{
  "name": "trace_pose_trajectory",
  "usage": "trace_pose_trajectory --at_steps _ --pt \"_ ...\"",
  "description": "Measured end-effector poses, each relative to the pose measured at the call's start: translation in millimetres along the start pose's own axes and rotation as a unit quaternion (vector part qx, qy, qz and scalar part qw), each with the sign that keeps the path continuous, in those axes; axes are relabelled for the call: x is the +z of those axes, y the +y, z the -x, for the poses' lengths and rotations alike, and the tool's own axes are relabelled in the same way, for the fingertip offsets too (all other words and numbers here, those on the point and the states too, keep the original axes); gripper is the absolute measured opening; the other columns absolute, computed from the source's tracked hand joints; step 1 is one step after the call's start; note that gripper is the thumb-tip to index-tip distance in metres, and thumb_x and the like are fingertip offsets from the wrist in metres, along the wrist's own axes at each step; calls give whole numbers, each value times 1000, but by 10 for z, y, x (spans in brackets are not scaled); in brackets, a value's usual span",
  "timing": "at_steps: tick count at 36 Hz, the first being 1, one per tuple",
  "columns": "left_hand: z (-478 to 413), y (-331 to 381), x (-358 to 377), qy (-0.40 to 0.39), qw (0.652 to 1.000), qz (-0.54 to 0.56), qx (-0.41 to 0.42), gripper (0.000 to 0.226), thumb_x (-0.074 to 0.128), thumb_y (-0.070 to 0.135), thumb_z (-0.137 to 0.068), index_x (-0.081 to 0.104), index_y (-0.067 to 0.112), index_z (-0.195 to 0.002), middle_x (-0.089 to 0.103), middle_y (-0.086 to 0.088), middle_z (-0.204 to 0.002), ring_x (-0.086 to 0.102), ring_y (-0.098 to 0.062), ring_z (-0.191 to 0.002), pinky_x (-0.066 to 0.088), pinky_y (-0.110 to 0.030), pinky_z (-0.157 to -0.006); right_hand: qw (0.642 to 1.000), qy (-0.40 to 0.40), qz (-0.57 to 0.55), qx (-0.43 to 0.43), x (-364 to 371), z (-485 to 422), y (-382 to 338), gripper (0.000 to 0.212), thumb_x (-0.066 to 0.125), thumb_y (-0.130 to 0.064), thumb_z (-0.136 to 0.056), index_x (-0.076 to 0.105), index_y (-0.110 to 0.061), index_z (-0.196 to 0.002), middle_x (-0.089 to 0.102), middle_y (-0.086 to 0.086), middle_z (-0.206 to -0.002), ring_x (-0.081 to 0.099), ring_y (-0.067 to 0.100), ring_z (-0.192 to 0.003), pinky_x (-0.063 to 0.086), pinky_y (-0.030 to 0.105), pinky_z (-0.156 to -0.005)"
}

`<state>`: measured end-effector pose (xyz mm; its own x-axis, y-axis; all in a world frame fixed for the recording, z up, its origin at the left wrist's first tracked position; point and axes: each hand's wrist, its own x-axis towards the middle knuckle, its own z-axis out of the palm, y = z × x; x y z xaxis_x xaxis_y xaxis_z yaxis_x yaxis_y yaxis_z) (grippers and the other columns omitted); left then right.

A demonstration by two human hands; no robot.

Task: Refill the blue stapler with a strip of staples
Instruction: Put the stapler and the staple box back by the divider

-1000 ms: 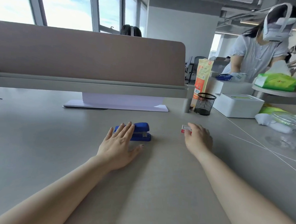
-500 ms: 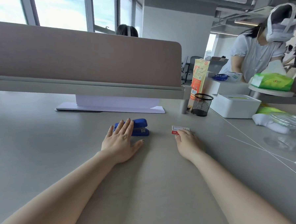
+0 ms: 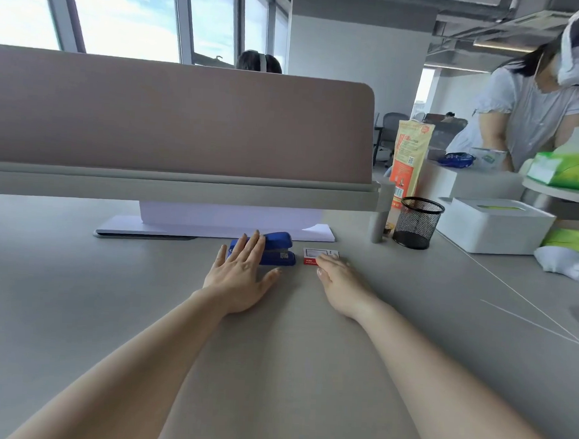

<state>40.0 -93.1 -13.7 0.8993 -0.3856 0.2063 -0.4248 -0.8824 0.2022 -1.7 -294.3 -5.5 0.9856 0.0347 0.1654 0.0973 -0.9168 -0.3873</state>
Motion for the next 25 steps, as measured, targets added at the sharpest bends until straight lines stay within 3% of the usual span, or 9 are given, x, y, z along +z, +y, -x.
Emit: trace_pose_trajectory --at_steps 3,14,22,25 --pt "-148 -29 18 3 1000 1 0 75 19 63 -88 -12 24 -144 -14 8 -156 -17 -11 -141 -10 -39 -117 1000 0 -4 0 27 -170 20 33 29 -20 -98 47 -6 -121 43 10 -141 32 28 -134 27 32 -105" --pt "-431 -68 97 3 1000 3 -4 74 19 61 -89 -11 23 -145 -14 7 -156 -16 -12 -142 -10 -40 -117 1000 -1 -13 -11 120 -493 136 42 28 -21 -99 34 -12 -139 25 4 -155 15 17 -144 10 34 -118" --pt "-455 -59 120 0 1000 -1 -10 75 17 63 -88 -14 23 -144 -17 7 -155 -18 -13 -141 -10 -41 -117 999 14 -30 -24 93 -469 136 39 30 -19 -98 41 -10 -134 34 6 -150 26 21 -140 18 32 -114" --pt "-429 -49 134 25 1000 -2 -5 74 18 61 -89 -15 23 -144 -18 6 -155 -18 -13 -141 -11 -42 -117 999 32 -18 -27 130 -486 155 40 29 -21 -98 40 -13 -136 29 4 -153 22 20 -142 17 34 -116"
